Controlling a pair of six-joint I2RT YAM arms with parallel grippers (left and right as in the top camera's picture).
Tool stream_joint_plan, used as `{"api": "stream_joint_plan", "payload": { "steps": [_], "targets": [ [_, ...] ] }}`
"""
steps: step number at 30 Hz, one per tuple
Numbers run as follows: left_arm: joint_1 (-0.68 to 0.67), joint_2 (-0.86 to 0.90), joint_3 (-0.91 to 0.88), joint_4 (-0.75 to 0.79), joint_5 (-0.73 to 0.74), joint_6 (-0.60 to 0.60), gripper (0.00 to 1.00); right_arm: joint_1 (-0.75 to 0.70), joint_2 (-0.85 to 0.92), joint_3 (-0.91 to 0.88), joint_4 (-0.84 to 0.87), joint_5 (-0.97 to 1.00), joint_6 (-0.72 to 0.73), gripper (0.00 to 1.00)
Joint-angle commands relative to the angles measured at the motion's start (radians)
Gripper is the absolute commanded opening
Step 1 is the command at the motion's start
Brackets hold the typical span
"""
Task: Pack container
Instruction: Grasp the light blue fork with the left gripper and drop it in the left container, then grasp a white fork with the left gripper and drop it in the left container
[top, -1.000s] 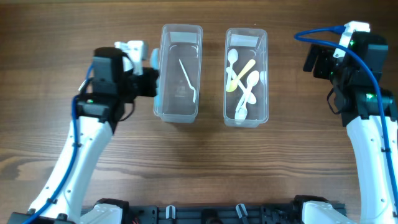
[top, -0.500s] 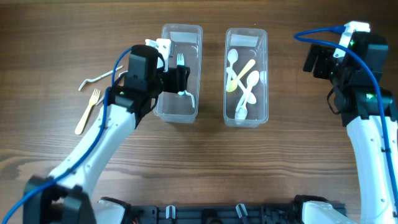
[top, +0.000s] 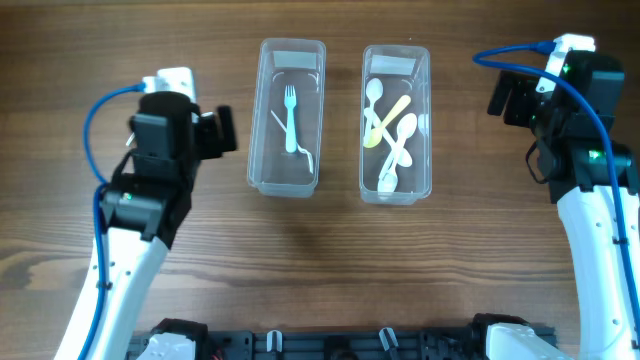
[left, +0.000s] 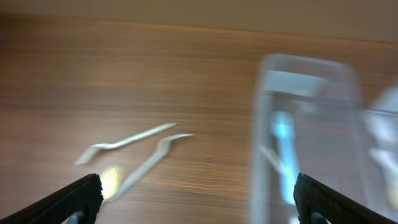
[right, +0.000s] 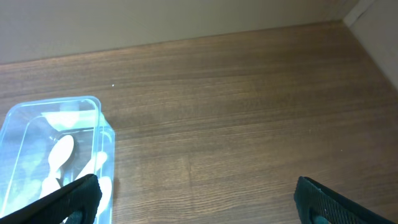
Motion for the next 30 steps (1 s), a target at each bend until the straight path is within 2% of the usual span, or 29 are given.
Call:
{"api": "stream_joint_plan", "payload": {
  "steps": [1, 3, 4, 6, 7, 15, 19, 21, 23, 25, 30],
  "targets": [
    [0.136, 0.092, 0.012, -0.019, -0.113, 0.136, 1.00, 0.000, 0.001, 0.014, 0.003, 0.018, -0.009, 1.00],
    [0.193, 0.164, 0.011, -0.021, -0.077, 0.136, 1.00, 0.000, 0.001, 0.014, 0.003, 0.017, -0.009, 1.00],
    [0.223, 0.217, 0.011, -0.021, -0.003, 0.146, 1.00, 0.000, 0.001, 0.014, 0.003, 0.017, -0.009, 1.00],
    [0.252, 0.314, 0.011, 0.001, 0.144, 0.263, 1.00, 0.000, 0.001, 0.014, 0.003, 0.018, -0.009, 1.00],
    [0.254, 0.354, 0.011, 0.012, 0.171, 0.314, 1.00, 0.000, 0.002, 0.014, 0.003, 0.018, -0.009, 1.00],
    [0.254, 0.619, 0.011, 0.161, 0.176, 0.519, 1.00, 0.000, 0.001, 0.014, 0.003, 0.017, -0.009, 1.00],
    [0.254, 0.681, 0.011, 0.242, 0.186, 0.578, 1.00, 0.000, 0.001, 0.014, 0.003, 0.018, -0.009, 1.00],
    [0.254, 0.700, 0.011, 0.259, 0.236, 0.682, 1.00, 0.000, 0.001, 0.014, 0.003, 0.017, -0.009, 1.00],
    [0.254, 0.706, 0.011, 0.271, 0.240, 0.735, 1.00, 0.000, 0.001, 0.014, 0.003, 0.018, -0.009, 1.00],
    [0.261, 0.706, 0.011, 0.281, 0.257, 0.757, 1.00, 0.000, 0.001, 0.014, 0.003, 0.017, -0.009, 1.00],
    [0.320, 0.712, 0.011, 0.280, 0.409, 0.757, 1.00, 0.000, 0.001, 0.014, 0.003, 0.018, -0.009, 1.00]
  ]
}}
